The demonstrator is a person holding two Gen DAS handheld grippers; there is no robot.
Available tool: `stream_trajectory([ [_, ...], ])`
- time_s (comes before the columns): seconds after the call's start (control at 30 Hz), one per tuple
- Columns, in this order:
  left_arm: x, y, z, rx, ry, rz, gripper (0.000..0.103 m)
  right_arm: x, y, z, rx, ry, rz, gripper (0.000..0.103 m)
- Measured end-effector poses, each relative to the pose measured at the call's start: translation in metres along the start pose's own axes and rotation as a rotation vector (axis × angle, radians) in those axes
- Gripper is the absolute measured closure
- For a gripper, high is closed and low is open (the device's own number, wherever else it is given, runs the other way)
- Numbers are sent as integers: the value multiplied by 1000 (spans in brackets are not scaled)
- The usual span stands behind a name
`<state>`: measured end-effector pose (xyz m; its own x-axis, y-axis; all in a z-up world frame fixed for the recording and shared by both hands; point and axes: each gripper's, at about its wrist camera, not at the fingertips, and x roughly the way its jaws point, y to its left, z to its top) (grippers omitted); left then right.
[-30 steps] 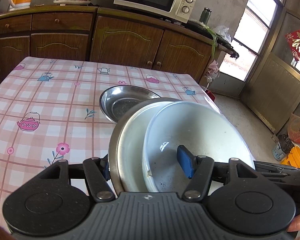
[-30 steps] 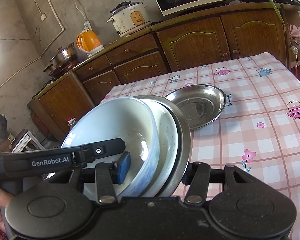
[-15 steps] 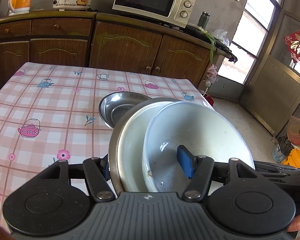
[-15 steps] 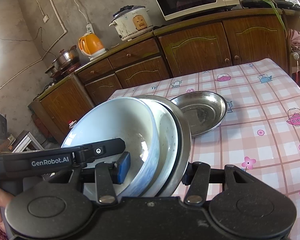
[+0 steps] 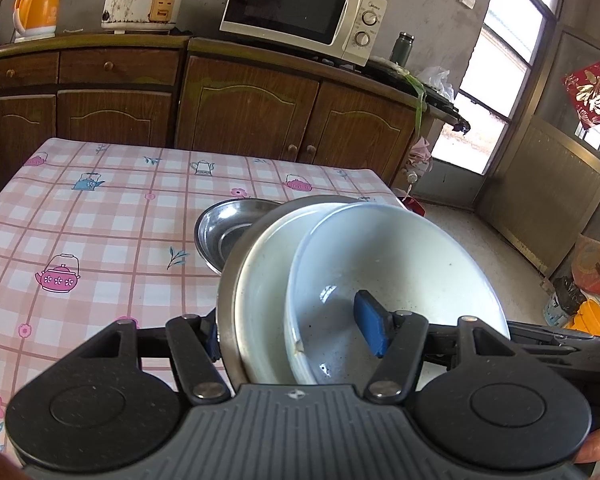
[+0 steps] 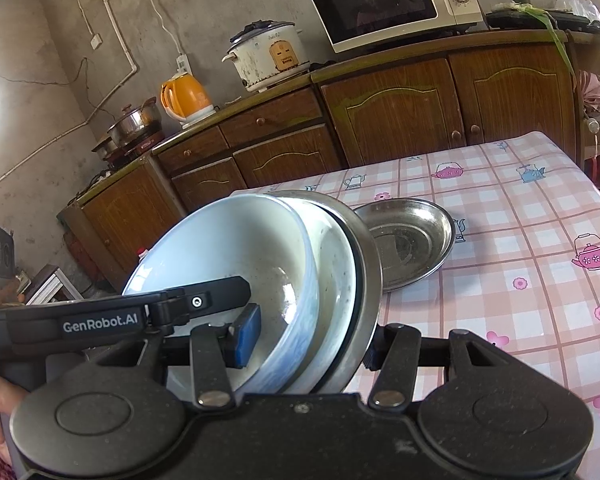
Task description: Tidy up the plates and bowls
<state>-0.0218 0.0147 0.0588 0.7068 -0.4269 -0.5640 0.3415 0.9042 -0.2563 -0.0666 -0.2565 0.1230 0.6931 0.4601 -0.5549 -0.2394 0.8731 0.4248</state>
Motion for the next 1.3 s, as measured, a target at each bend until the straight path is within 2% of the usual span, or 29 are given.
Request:
stream_trajectory([
  [1.3,1,-9,17,37,-61,-26,39,-8,-6,23,-21,-73,-13,42],
])
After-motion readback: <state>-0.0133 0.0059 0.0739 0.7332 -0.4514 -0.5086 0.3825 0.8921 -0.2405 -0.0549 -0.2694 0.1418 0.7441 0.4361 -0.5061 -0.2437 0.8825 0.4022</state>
